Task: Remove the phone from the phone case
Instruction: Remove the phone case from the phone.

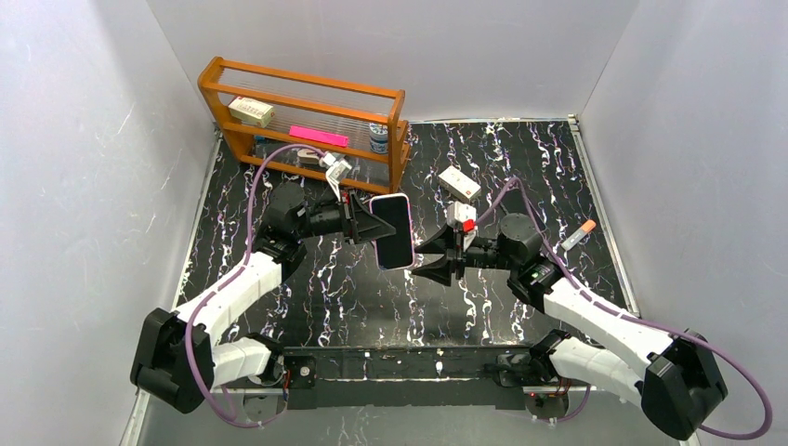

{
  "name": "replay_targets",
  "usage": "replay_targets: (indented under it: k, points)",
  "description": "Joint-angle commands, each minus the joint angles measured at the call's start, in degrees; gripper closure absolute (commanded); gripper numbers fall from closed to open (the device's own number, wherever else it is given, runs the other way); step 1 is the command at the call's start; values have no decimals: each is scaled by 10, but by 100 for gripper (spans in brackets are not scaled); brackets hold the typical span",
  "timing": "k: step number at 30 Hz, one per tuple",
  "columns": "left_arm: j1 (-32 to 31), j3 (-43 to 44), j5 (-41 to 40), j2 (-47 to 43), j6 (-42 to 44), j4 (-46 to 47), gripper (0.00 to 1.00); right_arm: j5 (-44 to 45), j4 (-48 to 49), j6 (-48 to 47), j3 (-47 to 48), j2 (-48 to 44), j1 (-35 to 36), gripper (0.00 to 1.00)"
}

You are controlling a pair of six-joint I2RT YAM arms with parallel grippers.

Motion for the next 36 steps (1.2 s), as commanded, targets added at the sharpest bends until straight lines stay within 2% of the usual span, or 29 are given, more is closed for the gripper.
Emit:
replay_targets:
  k: [1, 12, 22, 29, 36]
  points:
    - [2, 29, 36, -34, 33, 2, 100, -68, 16, 6, 42, 23, -2, 42]
    - [-5, 31, 44, -56, 45, 1, 100, -121, 47, 32, 45, 54, -2, 50]
    - [-15, 31, 47, -55, 46, 0, 100, -133, 95, 63, 48, 84, -2, 57]
    - [-19, 33, 42, -52, 29, 0, 100, -143, 83, 37, 46, 91, -2, 71]
    - [-19, 43, 41, -40, 2, 0, 100, -185, 61, -32, 47, 99, -2, 87]
